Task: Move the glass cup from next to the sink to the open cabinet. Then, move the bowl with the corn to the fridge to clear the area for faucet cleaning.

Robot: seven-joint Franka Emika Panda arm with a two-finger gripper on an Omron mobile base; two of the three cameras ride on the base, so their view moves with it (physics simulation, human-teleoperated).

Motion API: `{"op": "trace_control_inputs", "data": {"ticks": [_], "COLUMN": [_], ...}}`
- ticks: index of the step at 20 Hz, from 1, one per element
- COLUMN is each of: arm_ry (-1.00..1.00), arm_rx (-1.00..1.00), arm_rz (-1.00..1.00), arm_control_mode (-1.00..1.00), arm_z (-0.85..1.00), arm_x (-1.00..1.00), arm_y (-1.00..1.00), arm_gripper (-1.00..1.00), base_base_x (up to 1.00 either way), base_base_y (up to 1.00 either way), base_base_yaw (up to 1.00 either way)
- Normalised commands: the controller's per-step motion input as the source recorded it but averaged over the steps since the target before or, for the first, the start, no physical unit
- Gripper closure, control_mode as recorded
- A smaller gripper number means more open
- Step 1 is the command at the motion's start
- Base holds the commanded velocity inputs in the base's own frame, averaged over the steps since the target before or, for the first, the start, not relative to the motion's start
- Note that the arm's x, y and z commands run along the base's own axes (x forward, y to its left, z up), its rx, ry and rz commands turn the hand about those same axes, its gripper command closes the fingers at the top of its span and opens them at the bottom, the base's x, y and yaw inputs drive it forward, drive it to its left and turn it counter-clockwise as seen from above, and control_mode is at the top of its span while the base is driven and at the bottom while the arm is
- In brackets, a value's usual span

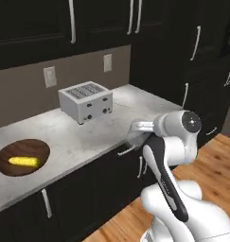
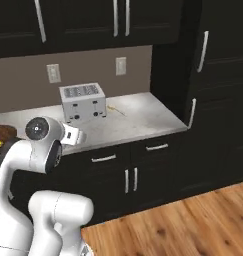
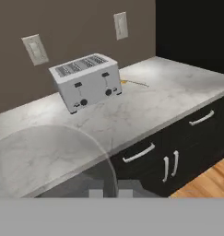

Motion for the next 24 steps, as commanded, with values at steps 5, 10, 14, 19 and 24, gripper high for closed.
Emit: {"op": "trace_control_inputs", "data": {"ticks": [5,10,14,19,24], "arm_ry": [0.00,0.00,0.00,0.00,0.00], "arm_rx": [0.00,0.00,0.00,0.00,0.00], "arm_rz": [0.00,0.00,0.00,0.00,0.00], "arm_control_mode": [1.00,1.00,1.00,1.00,1.00], "arm_z": [0.00,0.00,0.00,0.00,0.00], "arm_x": [0.00,0.00,0.00,0.00,0.00], "arm_y": [0.00,0.00,0.00,0.00,0.00], "arm_gripper": [1.00,1.00,1.00,1.00,1.00], "base_base_x": [-0.16,0.00,0.00,-0.03,0.00], "base_base_y": [-0.02,0.00,0.00,0.00,0.00], "base_base_yaw": [-0.88,-0.90,-0.95,-1.00,-1.00]}}
